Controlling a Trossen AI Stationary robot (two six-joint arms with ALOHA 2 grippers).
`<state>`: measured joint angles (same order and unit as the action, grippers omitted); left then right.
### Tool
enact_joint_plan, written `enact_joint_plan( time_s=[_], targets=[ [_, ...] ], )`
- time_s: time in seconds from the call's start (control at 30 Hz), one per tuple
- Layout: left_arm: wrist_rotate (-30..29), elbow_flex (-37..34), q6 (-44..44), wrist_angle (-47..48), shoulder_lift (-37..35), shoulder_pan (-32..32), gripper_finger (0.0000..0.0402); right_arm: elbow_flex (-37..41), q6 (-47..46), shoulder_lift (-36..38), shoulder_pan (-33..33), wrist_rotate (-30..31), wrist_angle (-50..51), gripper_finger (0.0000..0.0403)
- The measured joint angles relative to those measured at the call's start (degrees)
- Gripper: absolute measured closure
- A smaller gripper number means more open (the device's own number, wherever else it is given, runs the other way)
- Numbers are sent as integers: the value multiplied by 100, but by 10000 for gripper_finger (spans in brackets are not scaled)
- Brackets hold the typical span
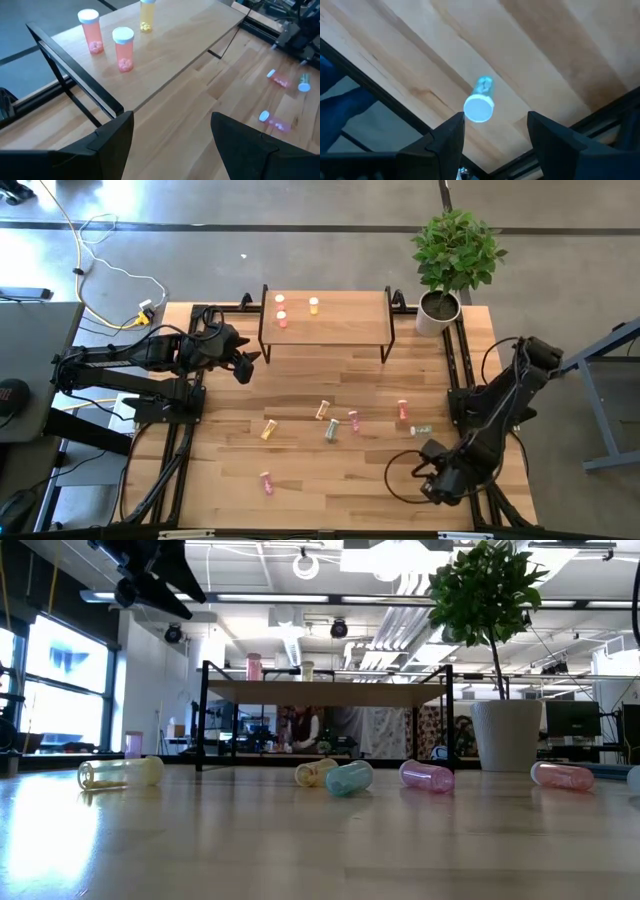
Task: Pick and place medicine bottles onto shelf by color
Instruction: Put the bottom blue pill bottle on the shelf
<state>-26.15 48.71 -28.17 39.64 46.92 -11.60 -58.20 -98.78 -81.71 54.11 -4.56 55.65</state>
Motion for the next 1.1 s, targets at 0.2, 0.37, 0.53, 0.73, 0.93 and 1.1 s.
enact_joint_plan(
  time_s=[0.2, 0.37, 0.53, 0.73, 0.93, 1.1],
  targets=[
    [2, 0, -43, 0, 1, 0, 145, 280, -193, -2, 122, 0, -438, 196],
    [0, 0, -172, 0, 0, 0, 145, 289, -195, -7, 120, 124, -456, 196],
    [-3, 0, -176, 0, 8, 0, 145, 289, -289, -91, 120, 279, -465, 196],
    [-3, 0, -180, 0, 13, 0, 145, 289, -105, -509, 120, 32, -851, 196],
    [-5, 0, -185, 0, 13, 0, 145, 289, -30, -775, 120, -163, -955, 197],
    [-3, 0, -223, 0, 13, 0, 145, 289, -55, -833, 120, -177, -961, 210]
  ],
)
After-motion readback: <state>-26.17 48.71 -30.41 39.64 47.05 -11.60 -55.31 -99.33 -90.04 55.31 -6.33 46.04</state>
